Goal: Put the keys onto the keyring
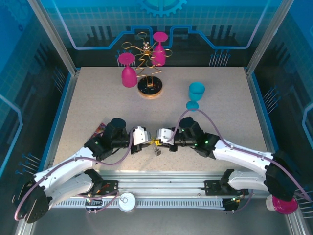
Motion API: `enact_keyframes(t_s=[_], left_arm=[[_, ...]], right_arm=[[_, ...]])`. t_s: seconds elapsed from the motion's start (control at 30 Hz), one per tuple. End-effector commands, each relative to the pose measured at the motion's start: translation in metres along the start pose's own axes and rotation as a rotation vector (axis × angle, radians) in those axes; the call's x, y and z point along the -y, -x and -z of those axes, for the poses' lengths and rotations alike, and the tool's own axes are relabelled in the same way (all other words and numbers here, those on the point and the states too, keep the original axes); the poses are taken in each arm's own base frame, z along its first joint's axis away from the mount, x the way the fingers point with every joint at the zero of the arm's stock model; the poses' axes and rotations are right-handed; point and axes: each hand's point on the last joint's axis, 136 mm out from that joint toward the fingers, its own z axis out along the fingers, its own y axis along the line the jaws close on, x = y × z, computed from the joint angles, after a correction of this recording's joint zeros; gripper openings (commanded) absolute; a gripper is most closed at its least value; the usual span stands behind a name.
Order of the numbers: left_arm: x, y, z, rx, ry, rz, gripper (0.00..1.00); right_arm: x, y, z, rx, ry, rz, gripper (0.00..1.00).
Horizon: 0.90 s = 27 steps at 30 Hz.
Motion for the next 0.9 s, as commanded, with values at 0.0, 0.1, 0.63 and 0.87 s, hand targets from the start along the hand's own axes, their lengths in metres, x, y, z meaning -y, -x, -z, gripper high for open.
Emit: enact_keyframes(t_s=[0.0, 0.1, 0.63, 0.87], left_arm=[[0.005, 0.027, 0.006, 0.151, -0.013, -0.012, 0.00], [0.007, 0.030, 0.008, 0.188, -0.015, -0.005, 0.00], [-0.005, 0.027, 0.004, 0.193, 0.036, 0.030, 0.00], [-0.012, 0.039, 0.009, 0.252, 0.042, 0.087, 0.00]], right_arm=[[0.012, 0.023, 0.017, 0.186, -0.014, -0.078, 0.24], [0.007, 0.016, 0.016, 0.171, 0.019, -0.097, 0.25], [-0.003, -0.003, 0.021, 0.083, 0.000, -0.016, 0.03], [-0.012, -0.015, 0.002, -0.011, -0.087, 0.171, 0.00]])
